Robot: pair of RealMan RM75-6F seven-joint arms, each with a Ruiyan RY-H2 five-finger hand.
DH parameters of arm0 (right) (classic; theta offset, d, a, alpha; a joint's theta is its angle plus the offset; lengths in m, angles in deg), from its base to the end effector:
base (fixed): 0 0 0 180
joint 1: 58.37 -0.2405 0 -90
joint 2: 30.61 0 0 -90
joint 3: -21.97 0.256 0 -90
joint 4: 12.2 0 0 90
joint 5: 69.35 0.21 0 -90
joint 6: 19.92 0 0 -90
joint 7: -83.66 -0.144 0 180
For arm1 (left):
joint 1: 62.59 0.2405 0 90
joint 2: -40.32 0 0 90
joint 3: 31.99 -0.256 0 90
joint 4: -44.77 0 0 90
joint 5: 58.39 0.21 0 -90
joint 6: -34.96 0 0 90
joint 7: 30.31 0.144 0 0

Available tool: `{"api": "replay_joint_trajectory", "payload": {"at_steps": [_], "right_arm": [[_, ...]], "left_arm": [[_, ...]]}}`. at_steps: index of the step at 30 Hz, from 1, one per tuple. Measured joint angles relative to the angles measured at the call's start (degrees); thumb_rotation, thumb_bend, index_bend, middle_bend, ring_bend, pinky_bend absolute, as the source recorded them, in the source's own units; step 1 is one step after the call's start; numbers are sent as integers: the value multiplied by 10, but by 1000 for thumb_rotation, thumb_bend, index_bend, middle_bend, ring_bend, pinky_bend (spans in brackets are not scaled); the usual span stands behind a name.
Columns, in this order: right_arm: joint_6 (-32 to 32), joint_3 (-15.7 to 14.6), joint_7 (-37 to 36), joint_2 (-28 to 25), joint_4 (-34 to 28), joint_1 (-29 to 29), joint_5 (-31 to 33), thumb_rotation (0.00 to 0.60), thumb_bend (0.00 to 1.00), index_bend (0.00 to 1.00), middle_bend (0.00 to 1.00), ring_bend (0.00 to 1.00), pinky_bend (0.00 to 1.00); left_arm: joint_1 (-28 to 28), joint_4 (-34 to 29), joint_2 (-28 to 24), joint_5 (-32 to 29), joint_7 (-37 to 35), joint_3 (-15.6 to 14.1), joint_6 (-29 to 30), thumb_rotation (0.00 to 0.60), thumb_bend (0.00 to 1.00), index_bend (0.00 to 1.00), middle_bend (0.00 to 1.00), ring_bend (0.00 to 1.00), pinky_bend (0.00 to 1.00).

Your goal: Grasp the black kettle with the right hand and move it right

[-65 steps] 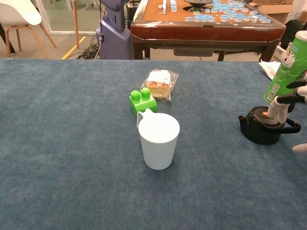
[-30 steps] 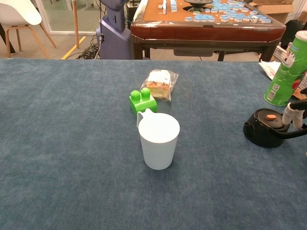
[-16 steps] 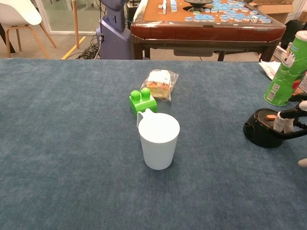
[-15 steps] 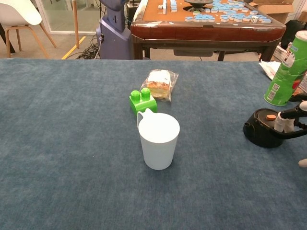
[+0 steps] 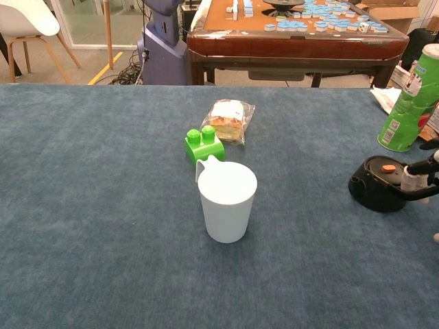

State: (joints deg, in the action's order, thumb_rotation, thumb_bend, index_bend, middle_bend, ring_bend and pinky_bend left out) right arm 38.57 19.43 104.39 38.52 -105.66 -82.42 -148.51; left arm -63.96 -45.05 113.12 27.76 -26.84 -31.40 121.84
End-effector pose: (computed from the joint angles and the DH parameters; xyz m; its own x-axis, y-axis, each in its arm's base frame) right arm -0.2742 -0.2404 0.0617 0.6698 -0.3385 0.6609 -0.7417 -0.3492 0.5727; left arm -0.3148 0.1533 0.1126 0.3531 0.0396 0.9348 0.9341 0.0421 -0.3546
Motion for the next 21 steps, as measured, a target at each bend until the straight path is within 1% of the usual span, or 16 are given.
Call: {"api": "replay_joint_trajectory", "payload": {"at_steps": [21], "right_arm": [[-13, -11, -1, 2, 5, 4, -1, 570, 39, 413, 453, 327, 30]], "left_arm": [[-1, 0, 1, -2, 1, 0, -3, 600, 247, 51, 86, 113, 13]]}}
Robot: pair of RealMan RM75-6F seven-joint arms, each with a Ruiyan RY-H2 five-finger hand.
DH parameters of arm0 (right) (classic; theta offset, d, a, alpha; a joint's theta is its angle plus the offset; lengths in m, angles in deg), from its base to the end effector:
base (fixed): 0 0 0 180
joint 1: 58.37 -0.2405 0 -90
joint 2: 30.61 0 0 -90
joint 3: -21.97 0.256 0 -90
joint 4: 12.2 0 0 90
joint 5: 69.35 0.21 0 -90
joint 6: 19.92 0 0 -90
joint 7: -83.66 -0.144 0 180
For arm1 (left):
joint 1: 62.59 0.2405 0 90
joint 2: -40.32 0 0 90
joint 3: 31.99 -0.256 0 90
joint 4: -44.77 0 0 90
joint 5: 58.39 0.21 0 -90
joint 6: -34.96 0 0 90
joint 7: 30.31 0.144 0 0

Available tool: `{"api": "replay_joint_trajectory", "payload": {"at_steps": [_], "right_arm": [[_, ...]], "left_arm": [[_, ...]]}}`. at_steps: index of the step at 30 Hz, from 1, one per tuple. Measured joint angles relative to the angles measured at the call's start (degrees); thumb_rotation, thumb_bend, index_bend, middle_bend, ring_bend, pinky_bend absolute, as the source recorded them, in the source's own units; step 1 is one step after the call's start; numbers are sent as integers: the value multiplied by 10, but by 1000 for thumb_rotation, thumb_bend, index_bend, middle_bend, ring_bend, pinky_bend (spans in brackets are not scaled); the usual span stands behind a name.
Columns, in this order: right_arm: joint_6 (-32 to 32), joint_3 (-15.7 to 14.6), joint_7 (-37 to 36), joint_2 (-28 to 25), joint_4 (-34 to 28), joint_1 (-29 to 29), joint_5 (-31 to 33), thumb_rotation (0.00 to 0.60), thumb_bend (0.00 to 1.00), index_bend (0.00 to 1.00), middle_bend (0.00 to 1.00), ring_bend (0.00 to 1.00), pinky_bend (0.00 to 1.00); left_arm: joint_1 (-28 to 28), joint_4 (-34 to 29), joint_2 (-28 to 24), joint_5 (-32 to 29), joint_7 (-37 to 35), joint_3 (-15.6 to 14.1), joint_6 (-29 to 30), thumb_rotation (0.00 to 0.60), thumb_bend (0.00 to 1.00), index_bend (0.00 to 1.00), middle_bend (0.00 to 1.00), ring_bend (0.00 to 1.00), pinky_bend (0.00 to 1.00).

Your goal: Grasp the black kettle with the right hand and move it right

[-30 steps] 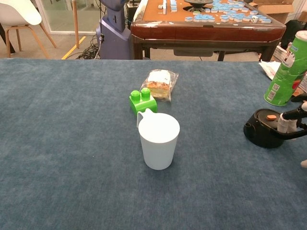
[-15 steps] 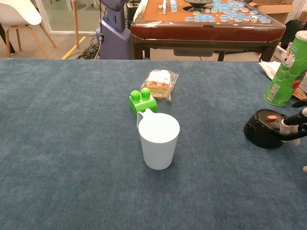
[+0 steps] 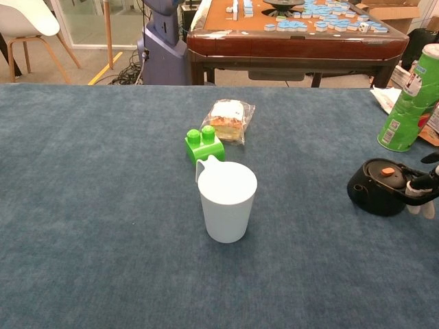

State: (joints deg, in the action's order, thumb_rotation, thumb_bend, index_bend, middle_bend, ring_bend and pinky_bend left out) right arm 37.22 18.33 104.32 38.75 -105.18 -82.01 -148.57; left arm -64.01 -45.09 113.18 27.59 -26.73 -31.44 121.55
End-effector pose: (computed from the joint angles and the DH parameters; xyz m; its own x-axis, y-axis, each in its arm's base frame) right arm -0.2813 -0.2326 0.0565 0.6723 -0.3762 0.6375 -0.7402 -0.3553 0.5709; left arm -0.3151 0.1533 0.1116 0.3528 0.0453 0.9346 0.9339 0.0438 -0.3547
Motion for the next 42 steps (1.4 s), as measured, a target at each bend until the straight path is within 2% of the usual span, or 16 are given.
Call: {"api": "replay_joint_trajectory", "payload": {"at_steps": [12, 15, 23, 28, 33, 42], "right_arm": [[-6, -4, 2, 5, 6, 1, 1, 570, 39, 464, 495, 360, 30], [-2, -1, 0, 10, 10, 2, 0, 584, 39, 518, 548, 413, 30], [0, 18, -20, 19, 19, -9, -4, 600, 39, 772, 766, 635, 30], [-10, 31, -44, 25, 27, -21, -1, 600, 39, 857, 858, 728, 30], [-22, 41, -65, 31, 38, -34, -1, 600, 38, 903, 910, 781, 35], [-39, 53, -102, 34, 54, -53, -3, 600, 7, 953, 974, 845, 107]], "left_arm": [[0, -1, 0, 0, 1, -1, -2, 600, 247, 51, 86, 113, 13], [0, 0, 0, 0, 1, -1, -1, 600, 247, 51, 86, 113, 13], [1, -2, -1, 0, 2, -1, 1, 600, 247, 51, 86, 113, 13], [1, -2, -2, -2, 3, -1, -1, 600, 247, 51, 86, 113, 13], [2, -3, -2, -2, 4, -1, 0, 600, 247, 51, 86, 113, 13], [1, -7, -4, -4, 8, -1, -3, 600, 247, 51, 86, 113, 13]]}}
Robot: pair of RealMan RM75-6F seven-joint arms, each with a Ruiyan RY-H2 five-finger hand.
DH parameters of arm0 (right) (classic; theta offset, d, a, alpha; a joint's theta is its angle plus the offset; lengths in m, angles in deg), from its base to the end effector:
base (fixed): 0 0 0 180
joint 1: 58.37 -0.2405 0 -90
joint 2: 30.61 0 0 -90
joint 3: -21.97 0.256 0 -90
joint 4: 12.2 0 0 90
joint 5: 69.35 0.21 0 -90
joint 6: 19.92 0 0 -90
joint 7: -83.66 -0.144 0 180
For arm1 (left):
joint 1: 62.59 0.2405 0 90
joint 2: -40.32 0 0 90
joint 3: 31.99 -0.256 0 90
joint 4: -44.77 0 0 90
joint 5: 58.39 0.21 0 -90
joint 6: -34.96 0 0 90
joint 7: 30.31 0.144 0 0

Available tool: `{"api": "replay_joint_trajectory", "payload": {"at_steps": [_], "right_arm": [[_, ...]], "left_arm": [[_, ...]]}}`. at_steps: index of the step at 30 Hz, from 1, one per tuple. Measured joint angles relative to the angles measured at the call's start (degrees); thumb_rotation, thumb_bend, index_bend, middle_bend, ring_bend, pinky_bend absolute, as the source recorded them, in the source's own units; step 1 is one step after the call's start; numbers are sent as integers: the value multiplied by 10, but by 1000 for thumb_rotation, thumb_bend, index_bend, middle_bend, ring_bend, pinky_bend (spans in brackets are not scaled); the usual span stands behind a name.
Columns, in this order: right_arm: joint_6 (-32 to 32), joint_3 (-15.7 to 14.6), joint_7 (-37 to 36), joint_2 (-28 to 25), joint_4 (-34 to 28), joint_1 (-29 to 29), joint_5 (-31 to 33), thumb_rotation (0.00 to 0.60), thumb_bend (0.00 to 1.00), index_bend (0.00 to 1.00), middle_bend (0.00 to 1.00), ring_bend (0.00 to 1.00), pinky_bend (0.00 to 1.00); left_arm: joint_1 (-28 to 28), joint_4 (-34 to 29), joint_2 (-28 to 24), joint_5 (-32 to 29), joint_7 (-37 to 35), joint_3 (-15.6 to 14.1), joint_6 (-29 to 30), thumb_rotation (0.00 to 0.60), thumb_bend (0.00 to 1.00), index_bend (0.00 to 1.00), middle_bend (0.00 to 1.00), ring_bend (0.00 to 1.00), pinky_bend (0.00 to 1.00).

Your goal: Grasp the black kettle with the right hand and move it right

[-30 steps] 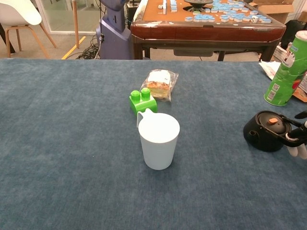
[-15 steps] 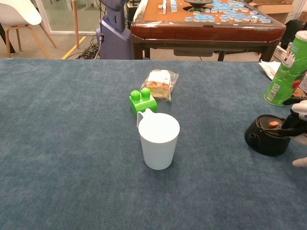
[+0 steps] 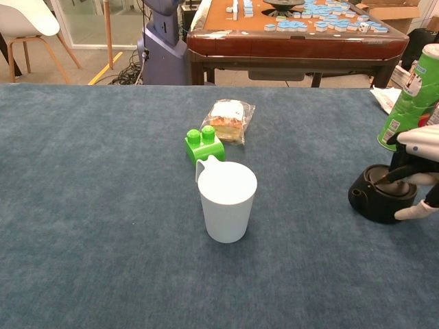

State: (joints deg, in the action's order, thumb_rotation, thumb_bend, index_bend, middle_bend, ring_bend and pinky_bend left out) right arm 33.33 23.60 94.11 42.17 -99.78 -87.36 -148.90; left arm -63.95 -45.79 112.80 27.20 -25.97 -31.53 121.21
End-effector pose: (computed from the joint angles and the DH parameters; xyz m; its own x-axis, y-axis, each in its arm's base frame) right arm -0.2583 -0.2824 0.0476 0.5806 -0.3517 0.7344 -0.8080 -0.3598 0.4665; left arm -0.3148 0.1525 0.1120 0.3592 0.0543 0.9317 0.9309 0.0502 -0.3618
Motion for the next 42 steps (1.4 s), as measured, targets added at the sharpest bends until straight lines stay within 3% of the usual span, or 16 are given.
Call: {"api": "replay_joint_trajectory", "payload": {"at_steps": [16, 18, 20, 22, 24, 31, 33, 37, 42], "right_arm": [[10, 8, -46, -30, -16, -17, -30, 597, 0, 962, 976, 845, 108], [13, 10, -47, -33, -22, -17, -30, 536, 0, 966, 976, 845, 108], [16, 12, -49, -36, -29, -17, -29, 373, 0, 973, 976, 845, 108], [17, 13, -52, -39, -37, -18, -28, 304, 0, 975, 977, 845, 108], [18, 14, -53, -43, -44, -18, -26, 278, 0, 979, 977, 846, 108], [30, 15, -25, -47, -58, -16, -23, 275, 1, 991, 979, 848, 133], [35, 16, -16, -48, -61, -16, -22, 276, 49, 996, 980, 848, 143], [44, 20, -2, -47, -68, -16, -21, 278, 294, 1000, 980, 849, 157], [50, 23, 15, -44, -73, -17, -18, 282, 386, 1000, 980, 849, 157]], "left_arm": [[-1, -10, -4, 3, 5, 0, 1, 600, 247, 51, 86, 113, 13], [-1, -13, -6, 3, 7, 0, 1, 600, 247, 51, 86, 113, 13], [-2, -15, -7, 4, 8, 0, 1, 600, 247, 51, 86, 113, 13], [-2, -16, -7, 4, 9, 0, 0, 600, 247, 51, 86, 113, 13], [-2, -16, -6, 4, 10, -1, -1, 600, 247, 51, 86, 113, 13], [-2, -14, -6, 4, 8, -1, -1, 600, 247, 51, 86, 113, 13], [-2, -14, -5, 3, 8, -1, -1, 600, 247, 51, 86, 113, 13], [-3, -13, -5, 3, 7, -1, -2, 600, 247, 51, 86, 113, 13], [-2, -11, -6, 1, 6, -2, -3, 600, 247, 51, 86, 113, 13]]}}
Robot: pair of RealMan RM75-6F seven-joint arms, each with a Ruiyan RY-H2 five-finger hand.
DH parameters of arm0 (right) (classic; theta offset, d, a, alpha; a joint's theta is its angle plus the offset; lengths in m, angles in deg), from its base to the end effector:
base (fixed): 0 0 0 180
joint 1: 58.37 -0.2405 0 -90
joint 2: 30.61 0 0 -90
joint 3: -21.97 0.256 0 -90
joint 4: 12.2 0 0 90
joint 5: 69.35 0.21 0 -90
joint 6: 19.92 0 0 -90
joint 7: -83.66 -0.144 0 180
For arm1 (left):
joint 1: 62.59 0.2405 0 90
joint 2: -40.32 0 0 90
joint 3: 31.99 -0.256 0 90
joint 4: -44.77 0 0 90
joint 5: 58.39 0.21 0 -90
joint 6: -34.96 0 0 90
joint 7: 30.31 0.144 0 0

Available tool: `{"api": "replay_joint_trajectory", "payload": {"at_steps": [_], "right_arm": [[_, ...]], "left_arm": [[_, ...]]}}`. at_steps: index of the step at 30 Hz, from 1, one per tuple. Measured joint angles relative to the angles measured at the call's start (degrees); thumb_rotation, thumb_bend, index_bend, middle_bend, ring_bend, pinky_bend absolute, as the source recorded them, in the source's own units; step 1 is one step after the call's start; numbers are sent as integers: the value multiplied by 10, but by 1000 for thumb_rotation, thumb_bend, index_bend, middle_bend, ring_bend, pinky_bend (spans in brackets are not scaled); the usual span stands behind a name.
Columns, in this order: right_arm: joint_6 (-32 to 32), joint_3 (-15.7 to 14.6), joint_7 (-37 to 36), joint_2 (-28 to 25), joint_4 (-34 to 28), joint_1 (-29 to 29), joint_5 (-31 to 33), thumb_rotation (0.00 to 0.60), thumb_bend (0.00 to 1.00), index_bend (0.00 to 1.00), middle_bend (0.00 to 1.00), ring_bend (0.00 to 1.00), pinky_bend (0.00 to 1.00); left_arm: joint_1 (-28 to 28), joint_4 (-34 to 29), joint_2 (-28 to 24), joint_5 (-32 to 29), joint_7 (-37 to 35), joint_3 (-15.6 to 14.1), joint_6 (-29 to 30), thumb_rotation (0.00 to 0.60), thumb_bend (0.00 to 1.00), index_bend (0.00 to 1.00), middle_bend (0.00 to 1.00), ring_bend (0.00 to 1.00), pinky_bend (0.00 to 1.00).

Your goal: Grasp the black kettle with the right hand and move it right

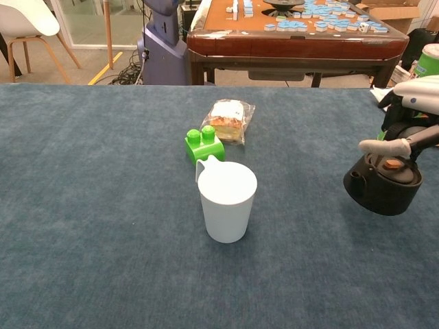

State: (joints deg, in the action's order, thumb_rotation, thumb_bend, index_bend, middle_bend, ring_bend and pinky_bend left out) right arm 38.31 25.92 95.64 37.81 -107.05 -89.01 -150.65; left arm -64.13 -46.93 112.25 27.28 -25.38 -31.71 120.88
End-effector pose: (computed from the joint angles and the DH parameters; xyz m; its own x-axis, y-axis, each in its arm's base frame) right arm -0.2164 -0.2914 0.0747 0.5673 -0.2235 0.7926 -0.7912 -0.4149 0.4493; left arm -0.3116 0.1527 0.1123 0.3591 0.0627 0.9312 0.9311 0.0444 -0.3620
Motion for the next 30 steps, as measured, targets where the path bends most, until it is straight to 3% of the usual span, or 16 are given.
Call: {"api": "replay_joint_trajectory", "payload": {"at_steps": [13, 21, 30], "right_arm": [[-3, 3, 24, 5, -6, -6, 15, 369, 475, 999, 977, 849, 226], [-6, 3, 34, 9, -5, -10, 18, 437, 509, 999, 977, 849, 397], [-13, 1, 47, 13, -5, -17, 20, 449, 509, 1000, 977, 850, 450]], "left_arm": [[-1, 6, 1, -3, -6, 0, -4, 600, 247, 51, 86, 113, 6], [-1, 7, 1, -4, -9, 1, -5, 600, 247, 51, 86, 113, 6], [-1, 12, 3, -5, -12, 0, -6, 600, 247, 51, 86, 113, 6]]}}
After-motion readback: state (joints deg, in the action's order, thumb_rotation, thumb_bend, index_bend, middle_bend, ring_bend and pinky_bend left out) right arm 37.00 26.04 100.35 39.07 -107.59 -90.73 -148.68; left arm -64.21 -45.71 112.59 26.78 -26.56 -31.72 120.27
